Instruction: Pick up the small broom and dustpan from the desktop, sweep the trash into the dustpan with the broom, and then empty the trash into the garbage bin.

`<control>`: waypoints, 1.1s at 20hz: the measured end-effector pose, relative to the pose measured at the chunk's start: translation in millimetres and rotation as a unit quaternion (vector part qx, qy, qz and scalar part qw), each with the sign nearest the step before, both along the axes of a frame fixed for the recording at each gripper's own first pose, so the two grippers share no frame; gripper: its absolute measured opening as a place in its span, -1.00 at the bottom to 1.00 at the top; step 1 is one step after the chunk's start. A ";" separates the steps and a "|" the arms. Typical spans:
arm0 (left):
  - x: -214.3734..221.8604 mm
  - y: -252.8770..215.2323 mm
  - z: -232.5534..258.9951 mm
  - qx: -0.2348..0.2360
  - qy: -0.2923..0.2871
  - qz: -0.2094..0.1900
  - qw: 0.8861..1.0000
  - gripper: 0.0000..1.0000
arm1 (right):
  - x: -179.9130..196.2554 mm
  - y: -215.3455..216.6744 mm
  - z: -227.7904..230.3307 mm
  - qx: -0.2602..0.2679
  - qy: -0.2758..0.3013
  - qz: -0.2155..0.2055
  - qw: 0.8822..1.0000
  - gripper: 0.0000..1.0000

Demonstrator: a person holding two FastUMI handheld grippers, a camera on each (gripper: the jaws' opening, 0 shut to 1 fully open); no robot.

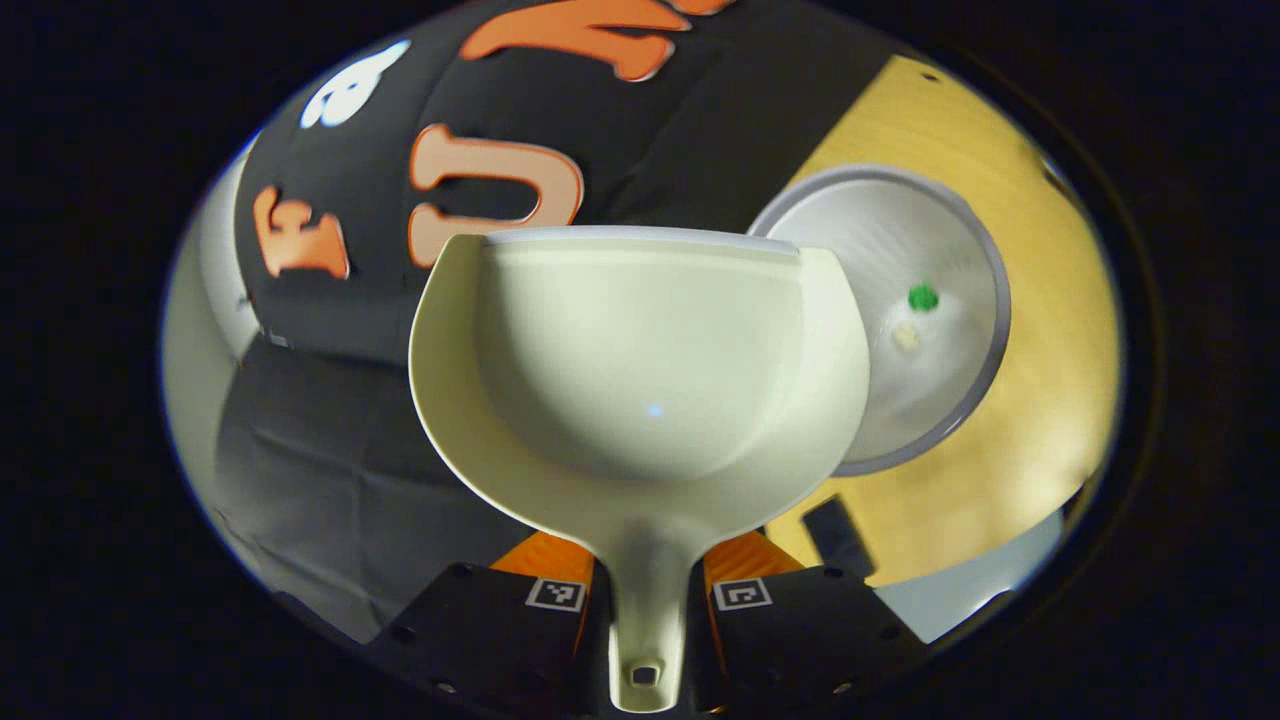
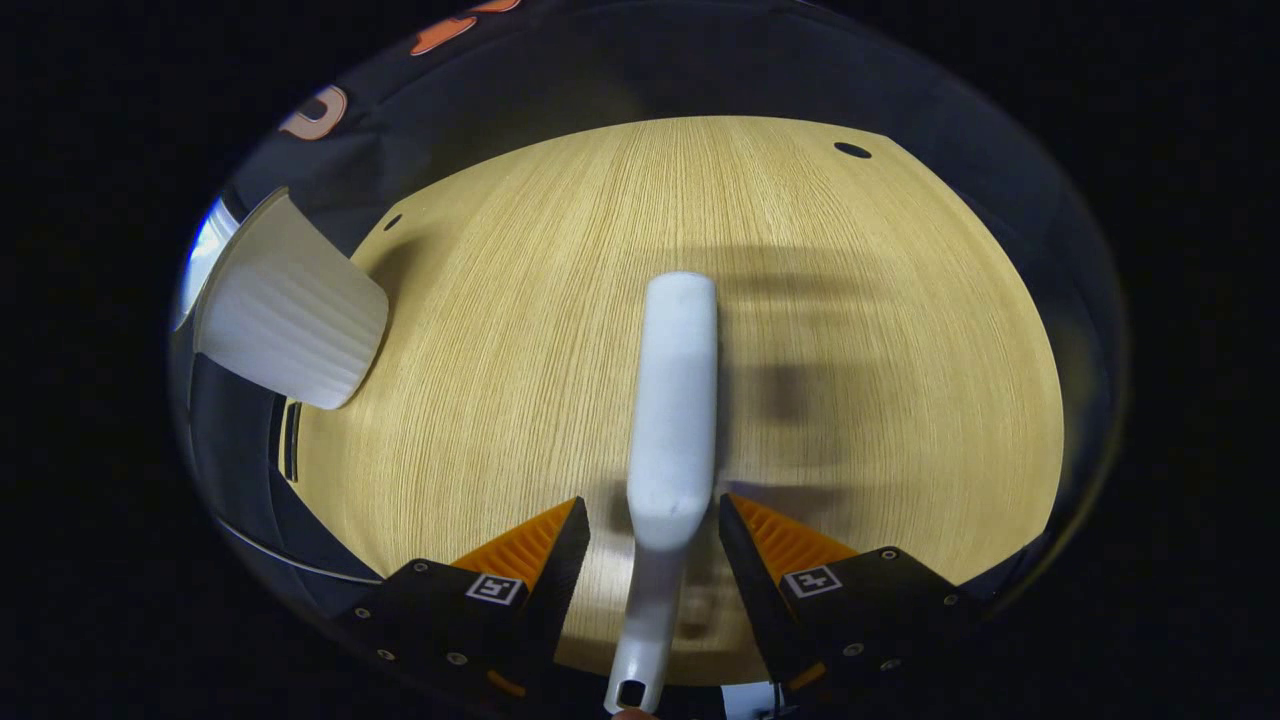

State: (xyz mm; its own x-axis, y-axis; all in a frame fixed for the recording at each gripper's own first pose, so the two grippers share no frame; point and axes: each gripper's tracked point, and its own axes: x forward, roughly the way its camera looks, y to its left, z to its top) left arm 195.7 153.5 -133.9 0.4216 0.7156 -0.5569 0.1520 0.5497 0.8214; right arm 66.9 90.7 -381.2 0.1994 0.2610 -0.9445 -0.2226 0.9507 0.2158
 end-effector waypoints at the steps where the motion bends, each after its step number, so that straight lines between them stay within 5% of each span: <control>1: 7.5 -5.2 -10.1 -0.009 -0.028 0.001 1.000 -0.36 | 0.7 0.3 0.4 0.001 -0.003 0.000 1.000 0.59; 6: 34.1 -88.3 -26.4 -0.155 -0.110 -0.013 0.982 -0.36 | 3.3 2.2 6.6 0.001 -0.013 0.010 1.000 0.59; 13: 45.0 -263.6 -115.3 -0.423 -0.061 -0.015 0.904 -0.36 | 20.0 -6.2 20.6 0.007 -0.041 -0.018 0.999 0.60; 22: -1.8 -326.0 -253.4 -0.492 0.031 0.096 0.865 -0.35 | 34.6 -17.9 18.8 -0.011 -0.051 -0.042 0.998 0.60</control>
State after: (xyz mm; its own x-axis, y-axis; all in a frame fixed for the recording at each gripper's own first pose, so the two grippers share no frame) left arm 193.9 -172.4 -387.3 0.2939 -0.0631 -0.9537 0.0070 0.9979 -0.0639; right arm 101.4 72.9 -362.4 0.3147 0.2194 -0.9235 -0.1612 0.9711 0.1758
